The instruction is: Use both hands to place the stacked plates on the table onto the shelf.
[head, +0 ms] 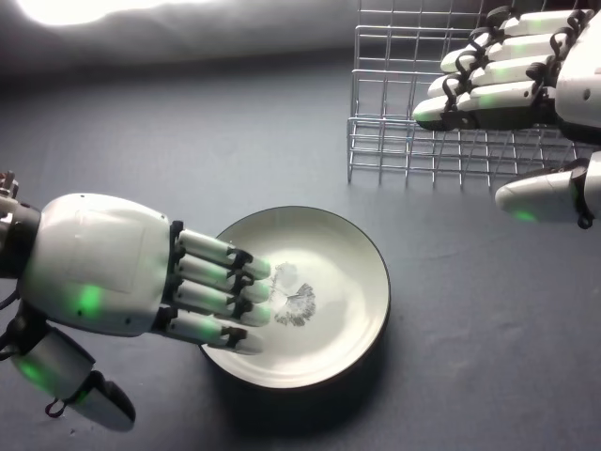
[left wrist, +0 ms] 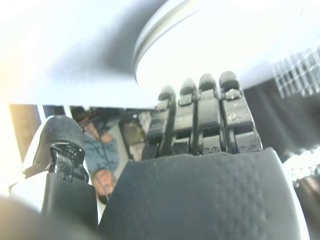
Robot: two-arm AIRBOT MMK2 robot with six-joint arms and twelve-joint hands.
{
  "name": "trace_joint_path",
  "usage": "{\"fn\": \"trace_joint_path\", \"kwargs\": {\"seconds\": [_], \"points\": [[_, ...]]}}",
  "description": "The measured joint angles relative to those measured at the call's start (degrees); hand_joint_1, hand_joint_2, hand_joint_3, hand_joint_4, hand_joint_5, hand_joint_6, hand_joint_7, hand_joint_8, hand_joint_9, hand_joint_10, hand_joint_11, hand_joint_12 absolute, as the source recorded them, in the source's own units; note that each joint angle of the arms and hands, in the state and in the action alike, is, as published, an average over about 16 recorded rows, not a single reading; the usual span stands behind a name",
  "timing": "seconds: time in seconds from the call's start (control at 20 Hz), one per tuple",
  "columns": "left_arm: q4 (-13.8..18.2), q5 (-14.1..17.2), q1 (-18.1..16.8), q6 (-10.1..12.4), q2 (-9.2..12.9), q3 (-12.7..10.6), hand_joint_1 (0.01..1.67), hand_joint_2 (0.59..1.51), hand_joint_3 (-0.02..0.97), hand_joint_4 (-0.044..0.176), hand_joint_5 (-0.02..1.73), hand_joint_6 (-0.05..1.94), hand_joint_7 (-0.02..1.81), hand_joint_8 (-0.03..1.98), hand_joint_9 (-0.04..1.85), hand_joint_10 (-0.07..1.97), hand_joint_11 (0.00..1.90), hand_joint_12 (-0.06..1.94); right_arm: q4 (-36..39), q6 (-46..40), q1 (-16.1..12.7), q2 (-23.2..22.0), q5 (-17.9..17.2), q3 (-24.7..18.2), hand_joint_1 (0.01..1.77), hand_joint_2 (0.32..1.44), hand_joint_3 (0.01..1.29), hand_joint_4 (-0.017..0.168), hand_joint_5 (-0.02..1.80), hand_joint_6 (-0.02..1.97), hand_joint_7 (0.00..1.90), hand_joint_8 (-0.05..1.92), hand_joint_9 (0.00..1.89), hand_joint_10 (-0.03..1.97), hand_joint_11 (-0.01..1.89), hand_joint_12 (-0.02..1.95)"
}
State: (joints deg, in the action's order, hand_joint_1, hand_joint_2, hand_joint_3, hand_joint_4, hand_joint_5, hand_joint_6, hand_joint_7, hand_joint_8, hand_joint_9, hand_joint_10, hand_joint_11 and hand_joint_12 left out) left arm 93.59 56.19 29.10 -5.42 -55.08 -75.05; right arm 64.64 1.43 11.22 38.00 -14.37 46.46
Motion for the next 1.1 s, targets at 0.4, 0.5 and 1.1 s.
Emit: {"fn": "trace_joint_path", "kwargs": {"seconds": [0.4,0.5,1.1], "points": [[0.6,-2.1,1.6,-0.5,-1.0,-2.7,0.02,1.215,0.01,0.002,0.06,0.02,0.06,0.01,0.05,0.01,0.04,0.03,0.4,0.2,0.7,-0.1,-1.2,0.0,0.01,1.4,0.01,0.003,0.2,0.02,0.21,0.02,0.17,0.01,0.01,0.6],[0.9,-2.5,1.8,-0.5,-1.2,-3.1,0.02,1.215,0.009,0.001,0.05,0.01,0.06,0.01,0.04,0.01,0.04,0.03,0.4,0.2,0.8,-0.1,-1.4,0.0,0.01,1.4,0.01,0.003,0.2,0.02,0.22,0.02,0.18,0.01,0.01,0.63],[1.6,-3.9,3.2,-0.4,-2.7,-5.1,0.02,1.215,0.009,-0.006,0.03,-0.01,0.05,0.0,0.05,0.01,0.06,0.03,0.6,0.6,1.4,-0.4,-2.7,0.0,0.01,1.42,0.01,0.003,0.24,0.02,0.27,0.02,0.23,0.01,0.01,0.78]]}}
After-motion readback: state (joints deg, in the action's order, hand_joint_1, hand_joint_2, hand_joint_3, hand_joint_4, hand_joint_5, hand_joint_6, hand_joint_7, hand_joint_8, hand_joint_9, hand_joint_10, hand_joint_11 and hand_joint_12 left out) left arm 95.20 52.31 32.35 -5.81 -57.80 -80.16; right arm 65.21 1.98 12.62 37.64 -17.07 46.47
